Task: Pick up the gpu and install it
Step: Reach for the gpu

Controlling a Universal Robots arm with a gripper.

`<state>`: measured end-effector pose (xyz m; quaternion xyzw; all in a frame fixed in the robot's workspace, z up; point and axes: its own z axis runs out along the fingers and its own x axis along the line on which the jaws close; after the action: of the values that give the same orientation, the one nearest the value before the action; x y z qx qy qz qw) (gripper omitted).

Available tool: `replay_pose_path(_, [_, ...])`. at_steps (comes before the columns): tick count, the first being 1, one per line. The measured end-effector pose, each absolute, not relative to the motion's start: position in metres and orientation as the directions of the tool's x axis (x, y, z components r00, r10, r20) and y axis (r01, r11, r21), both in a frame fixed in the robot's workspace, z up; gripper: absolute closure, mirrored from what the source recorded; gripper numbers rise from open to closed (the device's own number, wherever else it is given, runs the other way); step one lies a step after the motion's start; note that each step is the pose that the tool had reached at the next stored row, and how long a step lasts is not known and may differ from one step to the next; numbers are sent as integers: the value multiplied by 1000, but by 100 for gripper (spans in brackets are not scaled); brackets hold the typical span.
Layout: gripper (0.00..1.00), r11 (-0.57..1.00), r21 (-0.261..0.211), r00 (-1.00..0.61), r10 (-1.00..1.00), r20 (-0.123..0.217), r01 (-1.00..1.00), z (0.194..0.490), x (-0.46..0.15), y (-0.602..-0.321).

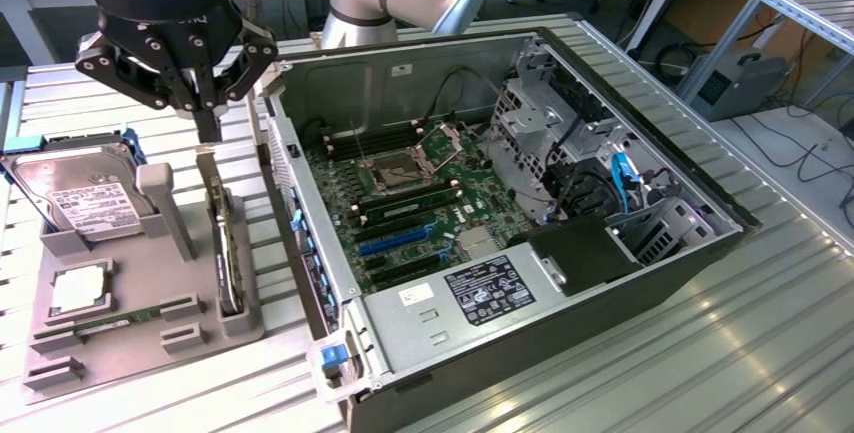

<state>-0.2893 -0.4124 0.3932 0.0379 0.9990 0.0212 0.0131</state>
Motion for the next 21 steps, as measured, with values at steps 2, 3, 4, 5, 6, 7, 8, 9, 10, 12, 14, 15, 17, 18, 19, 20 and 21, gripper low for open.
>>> replay_pose_path(2, [89,996,43,-997,76,-25,75,393,-289,-413])
replay_pose_path(3, [89,996,43,-997,76,-25,75,393,-289,-414])
replay_pose_path(4, [89,996,43,-997,76,-25,75,393,-289,-414])
replay_pose_path(5, [89,996,43,-997,76,-25,75,393,-289,-414])
replay_pose_path(6, [89,996,43,-997,76,-25,75,393,-289,-415])
replay_pose_path(7, [89,996,43,-997,76,-25,75,393,-289,-415])
replay_pose_path(8, [89,996,43,-997,76,-25,75,393,-289,-415])
replay_pose_path(9, [89,996,43,-997,76,-25,75,393,-289,-416])
replay_pose_path(10, [89,996,43,-997,76,-25,75,393,-289,-416])
replay_pose_path(12, [89,996,43,-997,76,-25,75,393,-289,-417])
replay_pose_path(14, [89,996,43,-997,76,-25,75,393,-289,-418])
replay_pose_path(15, [89,996,43,-997,76,-25,75,393,-289,-418])
replay_pose_path(17, [89,996,43,-997,76,-25,75,393,-289,-419])
replay_pose_path(18, [89,996,43,-997,76,-25,75,393,-289,-419])
replay_pose_path(19, [89,996,43,-997,76,-25,75,393,-289,-420])
replay_pose_path(20, [89,996,43,-997,76,-25,75,393,-289,-420])
replay_pose_path(21, [89,996,43,-997,76,-25,75,393,-289,-421])
